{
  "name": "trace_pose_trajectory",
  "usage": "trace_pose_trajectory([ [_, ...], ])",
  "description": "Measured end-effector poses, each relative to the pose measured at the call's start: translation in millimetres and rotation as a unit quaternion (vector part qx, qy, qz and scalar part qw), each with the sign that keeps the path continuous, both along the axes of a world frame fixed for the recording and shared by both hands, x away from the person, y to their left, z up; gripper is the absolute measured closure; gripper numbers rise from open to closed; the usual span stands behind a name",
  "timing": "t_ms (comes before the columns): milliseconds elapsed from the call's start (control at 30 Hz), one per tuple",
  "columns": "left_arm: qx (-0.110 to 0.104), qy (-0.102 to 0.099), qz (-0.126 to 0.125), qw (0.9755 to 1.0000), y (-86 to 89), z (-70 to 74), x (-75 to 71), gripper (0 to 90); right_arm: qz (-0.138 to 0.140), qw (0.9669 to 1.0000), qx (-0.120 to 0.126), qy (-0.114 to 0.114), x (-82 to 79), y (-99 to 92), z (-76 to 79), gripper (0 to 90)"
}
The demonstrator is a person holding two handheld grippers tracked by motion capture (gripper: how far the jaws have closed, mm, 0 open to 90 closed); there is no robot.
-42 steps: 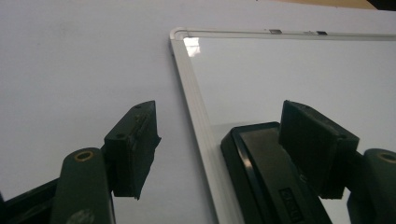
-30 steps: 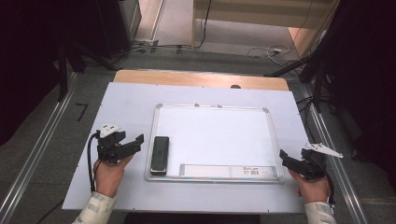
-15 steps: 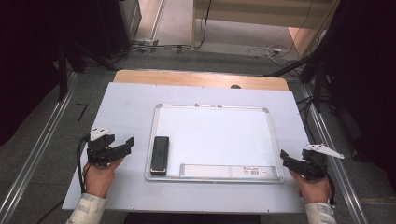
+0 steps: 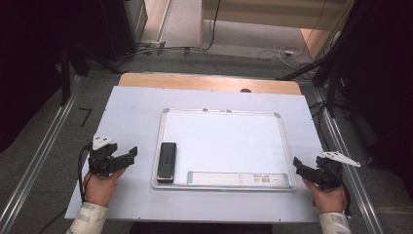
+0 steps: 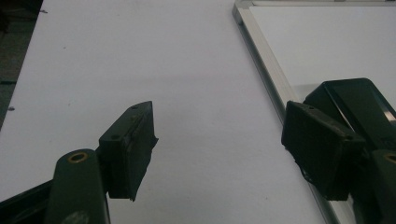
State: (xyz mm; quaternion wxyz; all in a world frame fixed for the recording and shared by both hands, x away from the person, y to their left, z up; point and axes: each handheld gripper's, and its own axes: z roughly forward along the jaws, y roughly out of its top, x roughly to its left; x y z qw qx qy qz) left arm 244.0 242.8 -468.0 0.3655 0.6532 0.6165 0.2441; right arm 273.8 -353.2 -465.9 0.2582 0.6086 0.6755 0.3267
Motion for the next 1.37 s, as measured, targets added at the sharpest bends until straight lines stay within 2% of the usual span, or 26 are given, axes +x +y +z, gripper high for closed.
trace_pose_trajectory([
  [867,-0.006,-0.002,0.009,0.9999,12.9,0.4,-9.7,26.1,0.0,1.0,-0.001,0.001,-0.6,-2.7,-1.0,14.3],
  [1367,0.001,0.0,0.013,0.9999,20.1,-2.2,-15.2,26.1,-0.001,1.0,-0.001,0.002,-0.5,-2.0,-1.2,14.3],
])
